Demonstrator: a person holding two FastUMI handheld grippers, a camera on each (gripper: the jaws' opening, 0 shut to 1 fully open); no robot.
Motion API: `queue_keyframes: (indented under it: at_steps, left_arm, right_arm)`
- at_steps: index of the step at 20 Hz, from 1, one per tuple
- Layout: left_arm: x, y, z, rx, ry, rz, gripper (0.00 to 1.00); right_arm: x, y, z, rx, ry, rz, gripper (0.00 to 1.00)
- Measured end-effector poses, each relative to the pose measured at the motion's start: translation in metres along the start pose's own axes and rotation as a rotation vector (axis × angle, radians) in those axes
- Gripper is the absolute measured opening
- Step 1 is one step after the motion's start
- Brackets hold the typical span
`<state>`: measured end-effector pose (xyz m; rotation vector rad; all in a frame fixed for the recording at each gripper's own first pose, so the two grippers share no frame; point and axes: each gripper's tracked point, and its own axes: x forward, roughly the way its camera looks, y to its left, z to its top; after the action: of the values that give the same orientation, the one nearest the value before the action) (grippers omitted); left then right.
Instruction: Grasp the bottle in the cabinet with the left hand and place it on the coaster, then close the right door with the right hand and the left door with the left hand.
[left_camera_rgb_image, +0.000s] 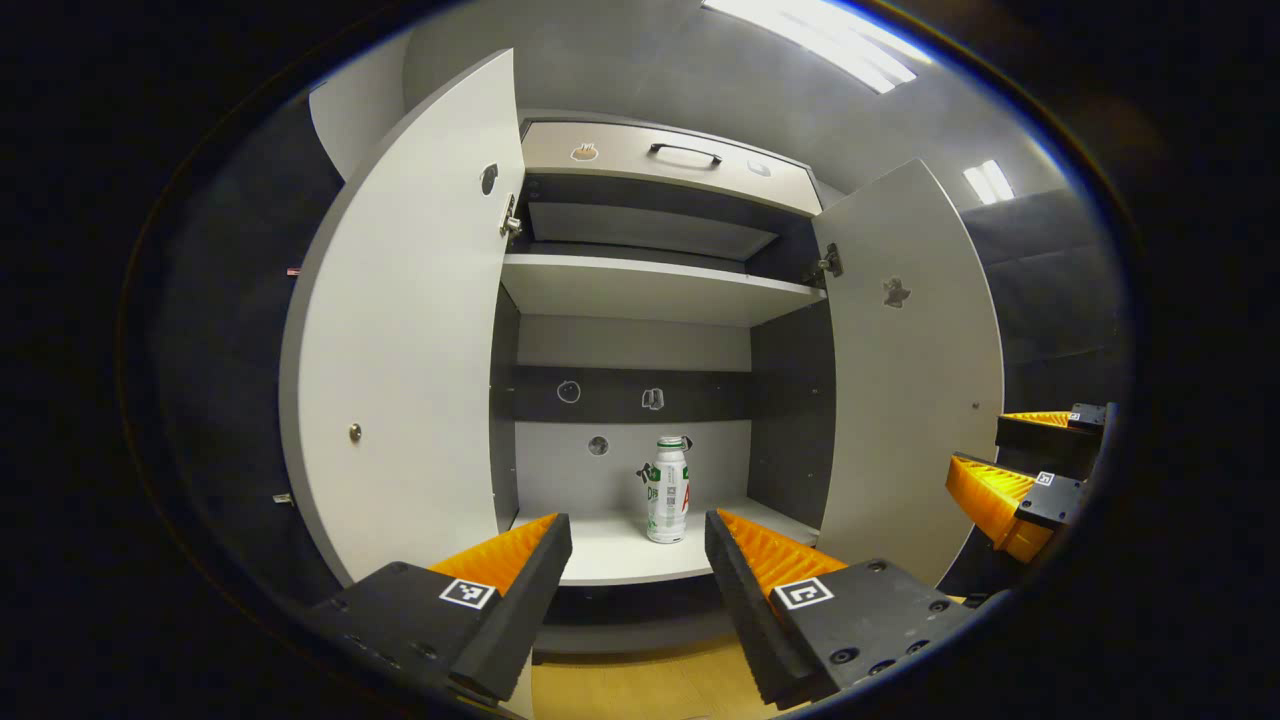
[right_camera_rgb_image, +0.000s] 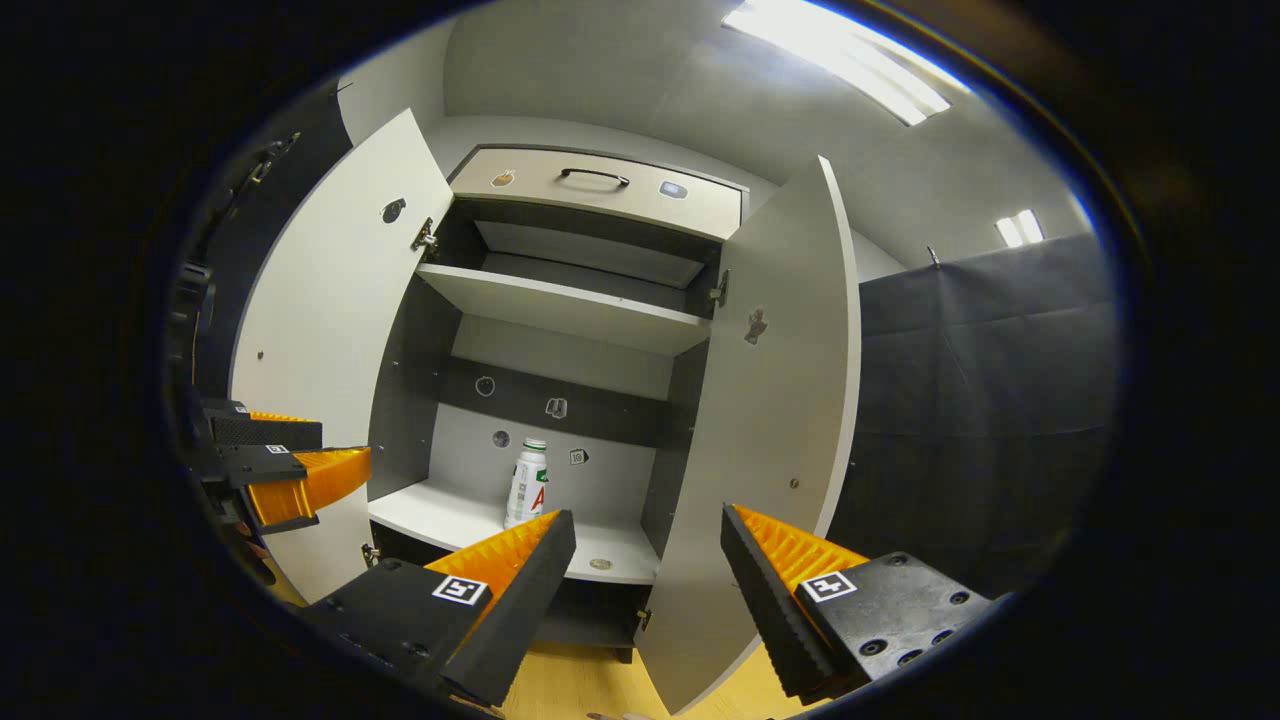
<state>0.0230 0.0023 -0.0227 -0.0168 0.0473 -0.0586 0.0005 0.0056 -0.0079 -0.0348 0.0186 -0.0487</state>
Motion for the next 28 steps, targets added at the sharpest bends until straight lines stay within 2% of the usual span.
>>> queue_keyframes:
  at_steps: [4,8,12,16,19,23,28]
  left_arm:
    - [0.027,-0.004,-0.010,-0.010,0.015,-0.047,0.86]
    - [0.077,-0.013,-0.015,-0.019,0.012,-0.079,0.86]
    - [0.144,-0.028,-0.022,-0.023,-0.004,-0.110,0.86]
    - [0.206,-0.039,-0.034,0.006,-0.007,-0.119,0.86]
    - [0.243,-0.042,-0.049,0.020,0.009,-0.115,0.86]
    - [0.281,-0.036,-0.073,0.044,0.035,-0.091,0.86]
    - [0.305,-0.025,-0.088,0.034,0.057,-0.069,0.86]
  right_arm:
    - [-0.004,-0.002,-0.005,-0.012,0.013,-0.032,0.98]
    - [0.006,-0.004,-0.009,-0.042,0.012,-0.037,0.97]
    - [0.035,-0.001,-0.011,-0.029,-0.011,0.010,0.97]
    - [0.073,0.009,-0.017,0.009,-0.023,0.078,0.97]
    - [0.095,0.014,-0.032,-0.009,-0.005,0.112,0.97]
    - [0.118,0.019,-0.050,-0.019,0.036,0.140,0.97]
    - [0.135,0.026,-0.066,-0.019,0.065,0.164,0.98]
